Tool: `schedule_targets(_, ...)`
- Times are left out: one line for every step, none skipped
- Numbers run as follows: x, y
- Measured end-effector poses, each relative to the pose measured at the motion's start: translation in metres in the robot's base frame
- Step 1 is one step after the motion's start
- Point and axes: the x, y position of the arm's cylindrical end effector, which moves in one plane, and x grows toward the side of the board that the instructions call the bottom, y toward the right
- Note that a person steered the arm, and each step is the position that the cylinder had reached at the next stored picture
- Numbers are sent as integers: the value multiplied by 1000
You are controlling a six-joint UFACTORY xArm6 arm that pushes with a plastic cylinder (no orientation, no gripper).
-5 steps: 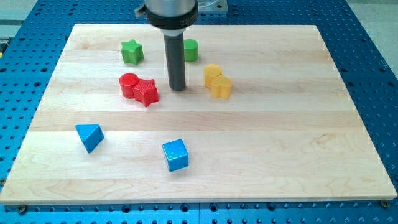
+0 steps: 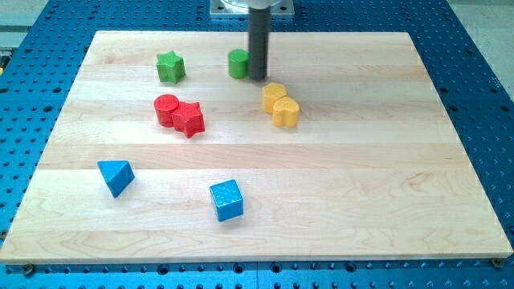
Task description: Move the green circle into the green star
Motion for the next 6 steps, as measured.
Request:
schedule_targets(-4,-26)
schedule_targets(-28,22)
schedule_targets(-57,-15)
schedule_targets(-45,-69)
schedule_targets(-40,-82)
schedule_targets(-32,-48)
